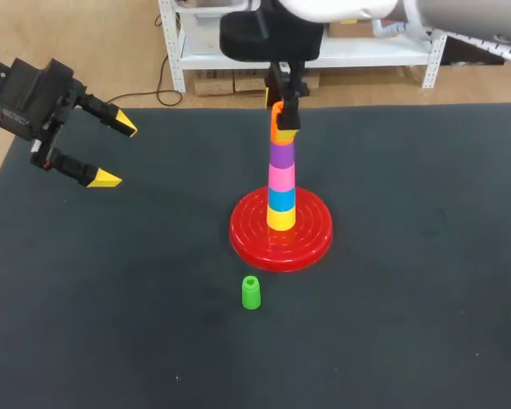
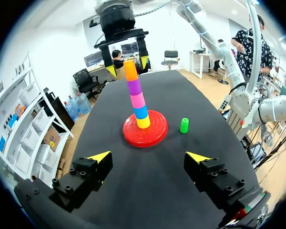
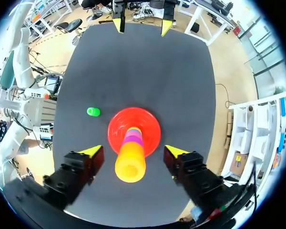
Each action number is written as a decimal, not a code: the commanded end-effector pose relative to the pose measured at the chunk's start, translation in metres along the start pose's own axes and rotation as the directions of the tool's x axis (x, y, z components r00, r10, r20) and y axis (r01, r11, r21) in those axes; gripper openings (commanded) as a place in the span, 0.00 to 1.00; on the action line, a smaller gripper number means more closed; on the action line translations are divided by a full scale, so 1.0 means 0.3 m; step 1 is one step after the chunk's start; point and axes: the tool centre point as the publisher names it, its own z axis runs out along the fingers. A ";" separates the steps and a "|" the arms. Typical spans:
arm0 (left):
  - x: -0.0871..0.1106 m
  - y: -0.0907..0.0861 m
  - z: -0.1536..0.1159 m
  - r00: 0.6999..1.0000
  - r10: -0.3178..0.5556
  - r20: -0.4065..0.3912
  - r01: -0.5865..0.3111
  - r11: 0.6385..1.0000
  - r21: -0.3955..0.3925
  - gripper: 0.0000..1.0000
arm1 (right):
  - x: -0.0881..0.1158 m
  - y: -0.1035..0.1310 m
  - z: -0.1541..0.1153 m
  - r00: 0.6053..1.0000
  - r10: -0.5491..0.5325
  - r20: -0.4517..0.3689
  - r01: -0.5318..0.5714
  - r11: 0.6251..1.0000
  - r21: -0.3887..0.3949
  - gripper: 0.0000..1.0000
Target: Pick up and stack the cylinders on the red base in this order: pink,purple,orange,green
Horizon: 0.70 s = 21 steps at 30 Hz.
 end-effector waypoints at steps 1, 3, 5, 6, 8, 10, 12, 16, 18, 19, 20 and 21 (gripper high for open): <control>0.002 -0.001 0.002 1.000 0.001 0.000 -0.001 1.000 -0.002 1.00 | 0.016 0.023 -0.015 1.000 0.005 0.016 -0.005 1.000 0.021 1.00; 0.002 -0.001 0.002 1.000 0.001 0.000 -0.001 1.000 -0.002 1.00 | 0.022 0.024 -0.032 1.000 0.011 0.028 -0.013 0.999 0.039 1.00; 0.002 -0.001 0.002 1.000 0.001 0.000 -0.001 1.000 -0.002 1.00 | 0.025 0.037 -0.067 0.999 -0.001 0.037 -0.002 0.998 0.065 1.00; 0.002 -0.001 0.002 1.000 0.001 0.000 -0.001 1.000 -0.002 1.00 | 0.022 0.050 -0.089 0.999 -0.009 0.041 0.006 0.997 0.073 1.00; 0.002 -0.001 0.002 1.000 0.001 0.000 -0.001 1.000 -0.002 1.00 | 0.004 0.090 -0.142 0.997 -0.049 0.055 0.043 0.994 0.102 1.00; 0.002 -0.001 0.002 1.000 0.001 0.000 -0.001 1.000 -0.002 1.00 | -0.023 0.138 -0.187 0.992 -0.095 0.079 0.085 0.988 0.126 1.00; 0.002 -0.001 0.002 1.000 0.001 0.000 -0.001 1.000 -0.002 1.00 | -0.050 0.190 -0.210 0.984 -0.153 0.086 0.141 0.981 0.132 1.00; 0.002 -0.001 0.002 1.000 0.001 0.000 -0.001 1.000 -0.002 1.00 | -0.098 0.277 -0.218 0.965 -0.235 0.116 0.220 0.967 0.128 1.00; 0.002 -0.001 0.002 1.000 0.001 0.000 -0.001 1.000 -0.002 1.00 | -0.107 0.307 -0.187 0.960 -0.257 0.115 0.245 0.963 0.111 1.00; 0.002 -0.001 0.002 1.000 0.001 0.000 -0.001 1.000 -0.002 1.00 | -0.108 0.315 -0.166 0.958 -0.263 0.111 0.251 0.962 0.110 1.00; 0.002 -0.001 0.002 1.000 0.001 0.000 -0.001 1.000 -0.002 1.00 | -0.107 0.320 -0.142 0.958 -0.267 0.103 0.256 0.960 0.111 1.00; 0.002 -0.001 0.002 1.000 0.001 0.000 -0.001 1.000 -0.002 1.00 | -0.105 0.324 -0.111 0.959 -0.266 0.097 0.256 0.961 0.107 1.00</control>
